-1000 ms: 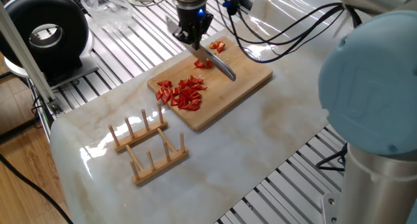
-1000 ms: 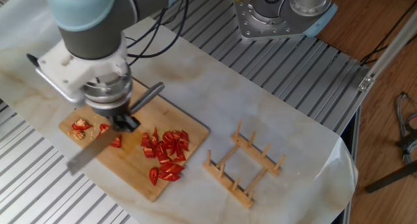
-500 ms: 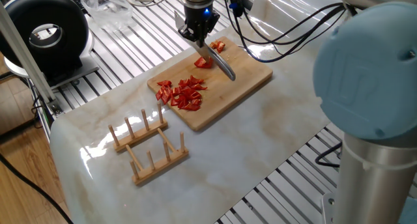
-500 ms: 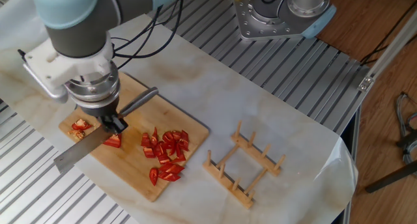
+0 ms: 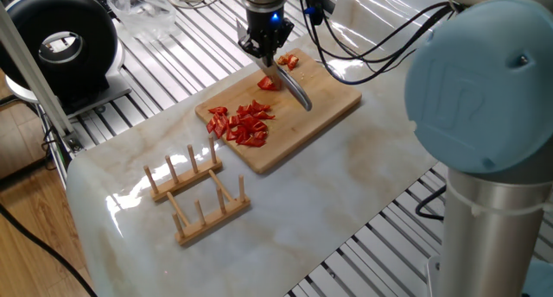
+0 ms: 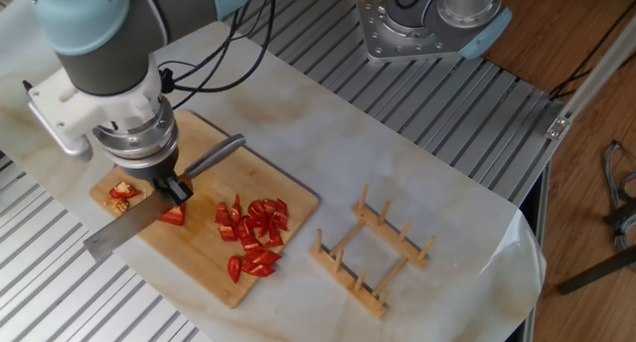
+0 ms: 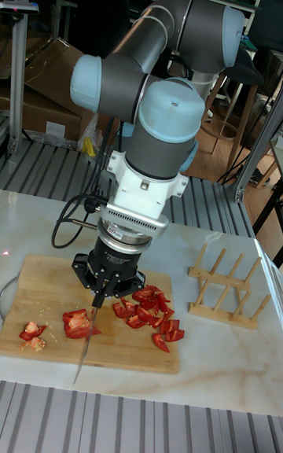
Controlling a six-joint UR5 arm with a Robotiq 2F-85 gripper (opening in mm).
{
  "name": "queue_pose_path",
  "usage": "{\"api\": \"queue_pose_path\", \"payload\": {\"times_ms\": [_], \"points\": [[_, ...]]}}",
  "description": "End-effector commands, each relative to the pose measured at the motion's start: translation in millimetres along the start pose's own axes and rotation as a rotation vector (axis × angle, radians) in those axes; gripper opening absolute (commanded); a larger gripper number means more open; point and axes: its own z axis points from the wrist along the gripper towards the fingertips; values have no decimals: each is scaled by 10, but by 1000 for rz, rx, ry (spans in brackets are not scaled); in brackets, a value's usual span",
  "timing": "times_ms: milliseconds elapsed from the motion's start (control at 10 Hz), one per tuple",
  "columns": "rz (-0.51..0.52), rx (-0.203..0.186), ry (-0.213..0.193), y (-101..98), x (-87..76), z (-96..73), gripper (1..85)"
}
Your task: Chop the chili peppers
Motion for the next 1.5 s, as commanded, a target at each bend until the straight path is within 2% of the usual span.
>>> {"api": "queue_pose_path", "payload": {"times_ms": [0, 200, 300, 400, 600, 1100, 1400], "points": [[24, -8, 35, -23, 87, 12, 13], [24, -7, 41, -44, 135, -1, 13], [22, -22, 42, -42, 144, 27, 13], [17, -55, 43, -12, 152, 66, 13], [1, -73, 40, -6, 162, 87, 13], [-35, -60, 34, -43, 151, 105, 13], [-47, -68, 24, -38, 121, 159, 13]]}}
